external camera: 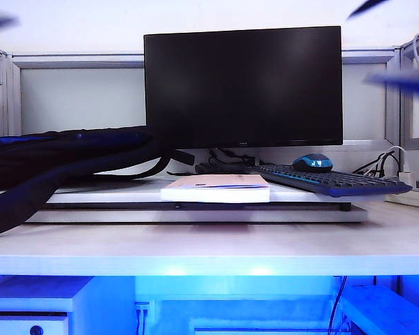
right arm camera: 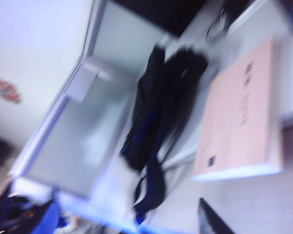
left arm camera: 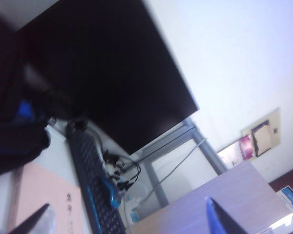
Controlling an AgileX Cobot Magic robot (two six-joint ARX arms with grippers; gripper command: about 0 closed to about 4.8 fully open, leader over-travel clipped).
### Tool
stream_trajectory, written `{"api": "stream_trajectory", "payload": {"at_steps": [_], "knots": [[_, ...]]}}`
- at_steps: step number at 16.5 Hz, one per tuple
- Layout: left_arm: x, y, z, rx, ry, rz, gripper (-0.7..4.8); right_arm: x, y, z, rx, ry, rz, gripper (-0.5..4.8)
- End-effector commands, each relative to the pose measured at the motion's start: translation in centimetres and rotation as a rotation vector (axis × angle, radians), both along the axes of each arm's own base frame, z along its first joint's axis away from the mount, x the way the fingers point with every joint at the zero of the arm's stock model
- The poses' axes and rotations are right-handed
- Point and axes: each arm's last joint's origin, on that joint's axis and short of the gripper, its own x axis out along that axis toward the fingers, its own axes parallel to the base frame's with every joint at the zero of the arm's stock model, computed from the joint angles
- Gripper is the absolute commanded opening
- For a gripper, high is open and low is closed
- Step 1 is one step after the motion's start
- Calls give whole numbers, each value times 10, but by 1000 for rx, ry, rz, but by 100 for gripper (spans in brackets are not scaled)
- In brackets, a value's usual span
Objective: Pick up the book on the desk and put it into the open backpack.
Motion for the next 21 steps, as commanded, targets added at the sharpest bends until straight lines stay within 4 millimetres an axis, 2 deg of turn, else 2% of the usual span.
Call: {"api": "stream_trajectory", "payload": {"at_steps": [1, 2, 4, 6, 10, 14, 17, 21], "knots": [[15, 0, -10, -9, 20, -6, 414, 30, 7, -18, 80, 40, 84, 370], [19, 2, -13, -10, 34, -4, 414, 39, 13, -25, 77, 60, 112, 370], [26, 9, -21, -13, 71, 6, 414, 58, 31, -30, 72, 89, 170, 404], [27, 21, -21, -13, 71, 21, 414, 74, 49, -33, 66, 114, 218, 412], [25, 39, -15, -1, 33, 46, 413, 84, 52, -54, 18, 223, 190, 415], [25, 39, -15, 5, 34, 27, 413, 86, 50, -70, -70, 300, 91, 420], [25, 39, -17, 8, 45, 23, 413, 101, 55, -85, -78, 349, 108, 422], [32, 39, -27, 4, 91, 7, 413, 124, 62, -89, -76, 346, 123, 423]]}}
